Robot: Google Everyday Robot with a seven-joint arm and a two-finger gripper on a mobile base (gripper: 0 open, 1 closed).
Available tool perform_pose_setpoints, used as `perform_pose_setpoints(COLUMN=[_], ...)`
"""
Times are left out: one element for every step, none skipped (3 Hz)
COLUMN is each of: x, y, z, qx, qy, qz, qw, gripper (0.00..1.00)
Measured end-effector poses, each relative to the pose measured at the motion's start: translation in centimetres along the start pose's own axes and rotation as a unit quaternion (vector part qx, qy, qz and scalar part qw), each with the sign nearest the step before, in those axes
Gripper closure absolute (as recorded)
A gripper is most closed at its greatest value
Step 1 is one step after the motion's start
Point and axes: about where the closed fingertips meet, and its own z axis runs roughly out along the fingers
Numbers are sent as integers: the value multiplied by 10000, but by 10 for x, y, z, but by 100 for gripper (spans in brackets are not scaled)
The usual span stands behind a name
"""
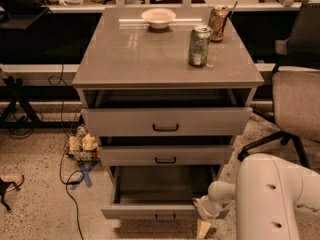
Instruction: Open bottom drawer
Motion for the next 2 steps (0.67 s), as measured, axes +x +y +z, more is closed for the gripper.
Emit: perform_pose_setpoints(x=[1, 3], y=[9, 19], z=[2, 0], qx=[-212, -312], qy=[21, -4], qz=[-189, -315], qw=[9996, 9990], gripper=[38, 61])
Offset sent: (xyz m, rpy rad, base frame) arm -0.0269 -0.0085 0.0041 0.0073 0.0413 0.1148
